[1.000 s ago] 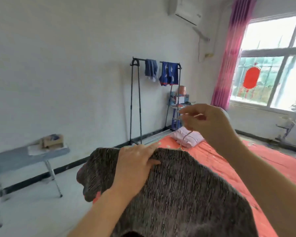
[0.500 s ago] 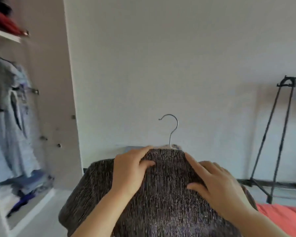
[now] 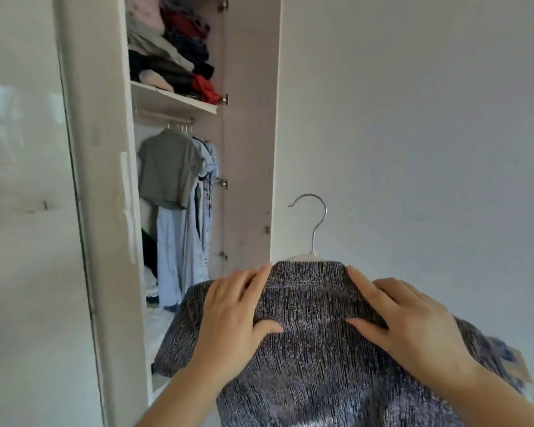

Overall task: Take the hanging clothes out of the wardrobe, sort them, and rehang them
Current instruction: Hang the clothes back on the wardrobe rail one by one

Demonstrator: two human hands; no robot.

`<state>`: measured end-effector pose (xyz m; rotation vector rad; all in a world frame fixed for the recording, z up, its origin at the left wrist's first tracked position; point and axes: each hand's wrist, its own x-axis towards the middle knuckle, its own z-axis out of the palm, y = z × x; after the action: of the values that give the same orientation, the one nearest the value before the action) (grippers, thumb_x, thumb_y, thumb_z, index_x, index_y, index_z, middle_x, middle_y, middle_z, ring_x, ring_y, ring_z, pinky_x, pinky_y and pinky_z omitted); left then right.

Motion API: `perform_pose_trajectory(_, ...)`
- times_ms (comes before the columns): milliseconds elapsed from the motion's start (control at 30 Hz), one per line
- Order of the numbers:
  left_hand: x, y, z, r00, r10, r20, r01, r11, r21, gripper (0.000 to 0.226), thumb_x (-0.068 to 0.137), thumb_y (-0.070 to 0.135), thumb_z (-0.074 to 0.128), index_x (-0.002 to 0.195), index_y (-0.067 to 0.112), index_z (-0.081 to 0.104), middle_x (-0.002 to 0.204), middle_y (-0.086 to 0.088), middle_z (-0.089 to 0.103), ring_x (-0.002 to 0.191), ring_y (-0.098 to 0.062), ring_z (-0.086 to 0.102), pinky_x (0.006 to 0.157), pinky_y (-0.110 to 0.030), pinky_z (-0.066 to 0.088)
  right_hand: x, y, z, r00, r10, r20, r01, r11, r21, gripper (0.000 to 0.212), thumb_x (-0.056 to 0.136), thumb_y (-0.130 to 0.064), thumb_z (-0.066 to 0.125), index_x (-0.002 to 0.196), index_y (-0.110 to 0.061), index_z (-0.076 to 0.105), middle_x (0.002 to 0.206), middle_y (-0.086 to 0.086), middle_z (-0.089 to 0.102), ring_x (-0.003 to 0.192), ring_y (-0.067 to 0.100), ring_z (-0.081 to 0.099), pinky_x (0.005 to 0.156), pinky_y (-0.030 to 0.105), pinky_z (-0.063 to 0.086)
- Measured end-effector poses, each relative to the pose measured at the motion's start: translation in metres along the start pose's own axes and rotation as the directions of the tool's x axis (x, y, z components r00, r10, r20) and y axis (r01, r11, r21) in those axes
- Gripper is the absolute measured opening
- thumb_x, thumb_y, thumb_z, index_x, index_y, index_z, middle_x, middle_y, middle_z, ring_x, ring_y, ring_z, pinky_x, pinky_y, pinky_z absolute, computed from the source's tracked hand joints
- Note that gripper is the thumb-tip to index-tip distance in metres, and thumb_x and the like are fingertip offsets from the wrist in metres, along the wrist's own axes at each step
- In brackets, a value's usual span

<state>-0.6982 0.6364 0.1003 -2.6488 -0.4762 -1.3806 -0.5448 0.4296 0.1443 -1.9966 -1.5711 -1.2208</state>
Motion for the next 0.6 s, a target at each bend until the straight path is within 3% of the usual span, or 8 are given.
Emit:
perform_pose_trajectory(167,0.034,-0.07,0.053,0.998,0.004,-0.055,0.003,0.992,0.124,0.084,0.065,0.056,0.063,0.139,0.026,0.034,0.107,0.003,0.061,0.1,-0.017,0.061,0.096,-0.046,0.038,0.058,0.014,0.083,0.996,-0.066,-0.055,0.066,0.998,0.007,0.06,0.08,-0.052,0.046,0.129,-0.019,0.047,0.078,-0.002,0.064,0.059,0.016,0.061,0.036,0.026,0.045)
perform_pose_trajectory(267,0.061,-0.114,0.087,0.996,-0.013,-0.092,0.024,0.992,0.124,0.08,0.066,0.047,0.073,0.135,0.028,0.038,0.097,0.005,0.061,0.09,-0.016,0.063,0.094,-0.046,0.039,0.093,0.017,0.132,0.991,-0.116,-0.062,0.115,0.993,-0.011,0.059,0.081,-0.051,0.046,0.129,-0.017,0.047,0.076,-0.001,0.063,0.057,0.016,0.061,0.035,0.025,0.041)
perform_pose_trajectory(400,0.108,-0.166,0.124,0.991,-0.028,-0.13,0.039,0.996,0.079,0.066,0.072,0.048,0.061,0.132,0.029,0.042,0.093,0.004,0.061,0.084,-0.017,0.061,0.085,-0.046,0.049,0.146,0.028,0.185,0.992,-0.109,-0.065,0.11,0.994,0.004,0.059,0.08,-0.052,0.045,0.128,-0.018,0.048,0.073,-0.003,0.06,0.05,0.015,0.057,0.032,0.023,0.036)
perform_pose_trajectory(500,0.142,-0.202,0.152,0.986,-0.017,-0.164,0.027,0.998,0.065,0.063,0.073,0.052,0.054,0.131,0.03,0.043,0.092,0.004,0.061,0.084,-0.017,0.059,0.084,-0.04,0.047,0.182,0.04,0.224,0.994,-0.096,-0.045,0.097,0.995,0.025,0.06,0.08,-0.056,0.043,0.128,-0.02,0.049,0.07,-0.005,0.057,0.045,0.012,0.052,0.03,0.022,0.033)
perform_pose_trajectory(600,0.166,-0.236,0.186,0.982,-0.02,-0.185,0.03,0.998,0.053,0.062,0.071,0.047,0.058,0.129,0.031,0.042,0.091,0.003,0.06,0.083,-0.018,0.059,0.082,-0.042,0.049,0.216,0.053,0.269,0.995,-0.1,-0.017,0.1,0.993,0.055,0.06,0.088,-0.062,0.03,0.129,-0.022,0.048,0.069,-0.008,0.056,0.041,0.011,0.049,0.033,0.018,0.027)
